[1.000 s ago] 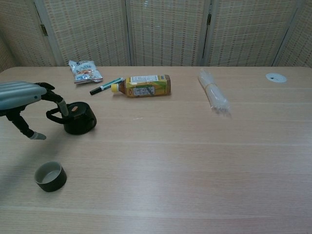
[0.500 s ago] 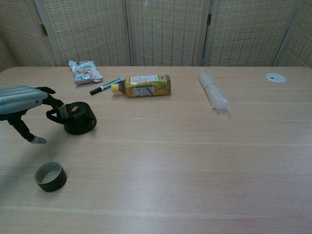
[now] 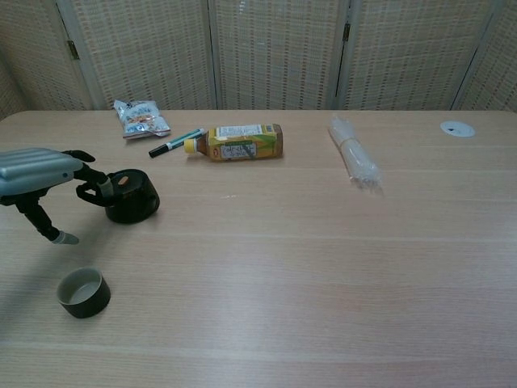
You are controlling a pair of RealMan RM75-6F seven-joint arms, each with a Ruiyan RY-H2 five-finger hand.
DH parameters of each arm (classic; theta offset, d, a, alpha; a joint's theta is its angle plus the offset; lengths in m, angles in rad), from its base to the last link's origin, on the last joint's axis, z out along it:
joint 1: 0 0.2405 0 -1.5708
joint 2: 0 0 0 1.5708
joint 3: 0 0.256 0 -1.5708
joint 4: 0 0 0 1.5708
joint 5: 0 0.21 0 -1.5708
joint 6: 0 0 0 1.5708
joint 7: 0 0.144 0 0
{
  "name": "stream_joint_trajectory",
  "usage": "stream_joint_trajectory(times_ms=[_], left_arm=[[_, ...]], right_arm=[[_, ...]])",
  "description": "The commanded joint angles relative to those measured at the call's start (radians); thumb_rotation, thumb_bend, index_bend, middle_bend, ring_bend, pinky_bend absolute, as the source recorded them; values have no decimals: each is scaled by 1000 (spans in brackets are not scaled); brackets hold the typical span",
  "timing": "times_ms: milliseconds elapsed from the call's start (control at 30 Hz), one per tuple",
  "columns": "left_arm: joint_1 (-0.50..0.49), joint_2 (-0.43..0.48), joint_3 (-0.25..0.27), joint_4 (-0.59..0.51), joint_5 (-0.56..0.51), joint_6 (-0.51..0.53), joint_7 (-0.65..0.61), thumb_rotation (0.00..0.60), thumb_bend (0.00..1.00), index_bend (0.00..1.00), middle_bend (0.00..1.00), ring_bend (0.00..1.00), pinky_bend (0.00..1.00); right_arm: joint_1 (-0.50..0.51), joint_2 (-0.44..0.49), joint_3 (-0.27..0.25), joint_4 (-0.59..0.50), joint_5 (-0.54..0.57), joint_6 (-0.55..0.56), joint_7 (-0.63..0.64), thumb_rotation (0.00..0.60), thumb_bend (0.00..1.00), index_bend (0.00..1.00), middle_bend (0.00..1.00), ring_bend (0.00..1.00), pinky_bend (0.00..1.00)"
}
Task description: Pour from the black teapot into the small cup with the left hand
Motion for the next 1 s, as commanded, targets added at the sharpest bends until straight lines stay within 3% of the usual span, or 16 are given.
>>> stream_joint_trajectory(times_ms=[33, 600, 1000], left_arm=[[-1, -4, -1, 5, -3, -4, -3, 600, 215, 364, 393, 293, 0], [-1, -39, 5, 55, -8, -25, -22, 600, 215, 378, 409, 309, 0], [-3, -67, 9, 83, -3, -32, -26, 600, 215, 442, 473, 352, 0]], right_arm=[[1, 1, 0, -1, 0, -1, -2, 600, 353, 236, 227, 225, 0], [0, -2, 3, 2, 8, -3, 5, 600, 353, 236, 227, 224, 0], [2, -5, 6, 15, 20, -13, 26, 600, 353, 236, 227, 224, 0]])
